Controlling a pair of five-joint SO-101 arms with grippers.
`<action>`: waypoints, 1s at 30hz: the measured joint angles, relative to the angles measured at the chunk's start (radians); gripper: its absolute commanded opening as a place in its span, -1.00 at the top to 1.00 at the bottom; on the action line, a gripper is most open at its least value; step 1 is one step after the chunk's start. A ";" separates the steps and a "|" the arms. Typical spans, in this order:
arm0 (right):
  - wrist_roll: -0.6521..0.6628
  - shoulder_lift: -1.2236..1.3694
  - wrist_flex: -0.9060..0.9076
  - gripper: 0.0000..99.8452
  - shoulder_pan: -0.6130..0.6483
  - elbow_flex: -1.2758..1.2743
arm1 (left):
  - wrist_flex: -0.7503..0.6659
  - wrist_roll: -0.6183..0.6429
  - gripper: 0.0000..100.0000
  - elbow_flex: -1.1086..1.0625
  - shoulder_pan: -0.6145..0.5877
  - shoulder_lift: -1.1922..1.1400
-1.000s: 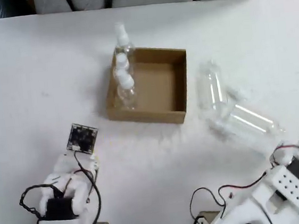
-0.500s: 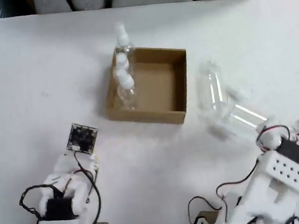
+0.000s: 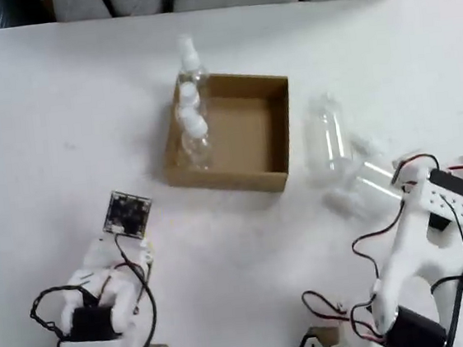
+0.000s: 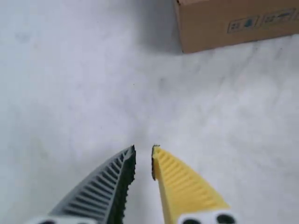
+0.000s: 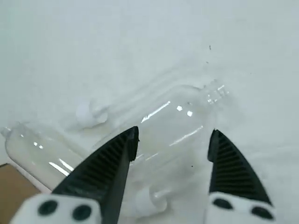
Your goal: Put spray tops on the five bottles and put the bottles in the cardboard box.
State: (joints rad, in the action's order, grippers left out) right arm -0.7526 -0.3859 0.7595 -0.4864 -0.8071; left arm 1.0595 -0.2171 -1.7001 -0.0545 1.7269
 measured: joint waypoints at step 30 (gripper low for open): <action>0.060 0.387 -0.160 0.96 -0.011 0.178 | 0.000 0.000 0.85 0.000 0.000 0.000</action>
State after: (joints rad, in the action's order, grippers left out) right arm -0.6928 0.0008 0.5999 -0.4971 -0.6291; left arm 1.0595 -0.2171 -1.7001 -0.0545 1.7269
